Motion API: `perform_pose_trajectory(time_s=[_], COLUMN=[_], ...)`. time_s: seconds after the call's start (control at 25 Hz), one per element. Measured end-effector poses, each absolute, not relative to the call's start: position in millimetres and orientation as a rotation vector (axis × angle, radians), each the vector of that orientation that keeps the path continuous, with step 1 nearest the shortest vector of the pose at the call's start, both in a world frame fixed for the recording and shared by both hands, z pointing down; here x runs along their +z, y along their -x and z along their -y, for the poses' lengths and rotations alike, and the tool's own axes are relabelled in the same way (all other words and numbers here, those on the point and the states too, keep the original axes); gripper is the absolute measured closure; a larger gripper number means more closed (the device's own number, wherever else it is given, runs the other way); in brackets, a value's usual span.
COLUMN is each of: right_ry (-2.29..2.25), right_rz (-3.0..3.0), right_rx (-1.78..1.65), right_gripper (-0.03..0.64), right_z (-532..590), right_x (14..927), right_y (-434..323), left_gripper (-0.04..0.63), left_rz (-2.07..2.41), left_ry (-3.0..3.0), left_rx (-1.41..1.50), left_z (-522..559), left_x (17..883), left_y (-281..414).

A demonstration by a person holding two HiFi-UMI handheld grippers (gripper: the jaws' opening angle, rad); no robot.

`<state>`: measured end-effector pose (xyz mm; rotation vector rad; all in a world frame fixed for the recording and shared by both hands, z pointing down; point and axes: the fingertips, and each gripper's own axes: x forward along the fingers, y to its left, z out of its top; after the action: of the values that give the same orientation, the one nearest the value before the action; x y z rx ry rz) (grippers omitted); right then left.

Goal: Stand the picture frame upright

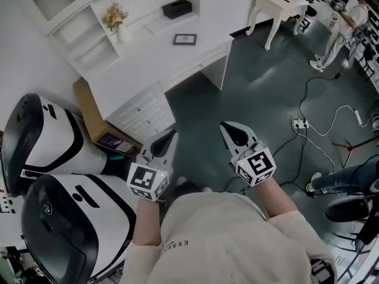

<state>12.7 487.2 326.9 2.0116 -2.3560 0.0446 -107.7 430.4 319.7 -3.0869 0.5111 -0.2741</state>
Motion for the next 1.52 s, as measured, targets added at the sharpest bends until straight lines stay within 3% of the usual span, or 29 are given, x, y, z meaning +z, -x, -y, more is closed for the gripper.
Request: perform_pose_trajectory(time_s=[0.2, 0.28, 0.36, 0.88, 1.52], right_ry=[-1.986, -2.002, -2.01, -2.03, -2.066], right_rz=[2.388, 2.371, 2.365, 2.303, 2.202], right_rx=[0.118, 0.126, 0.147, 0.309, 0.339], right_gripper=[0.6, 0.596, 0.462, 0.456, 0.456], right_z=[-485, -484, -483, -433, -211], right_x=[336, 340, 344, 367, 357], right_y=[-14, -20, -25, -54, -105], left_gripper=[0.574, 0.466, 0.416, 0.416, 0.417], left_rz=[-0.452, -0.48, -0.511, -0.47, -0.386], left_ry=[3.101, 3.088, 3.081, 3.131, 3.179], left_rx=[-0.243, -0.237, -0.242, -0.298, -0.281], left_z=[-439, -437, -432, -385, -151], left_x=[322, 323, 324, 341, 335], left_y=[98, 94, 92, 76, 22])
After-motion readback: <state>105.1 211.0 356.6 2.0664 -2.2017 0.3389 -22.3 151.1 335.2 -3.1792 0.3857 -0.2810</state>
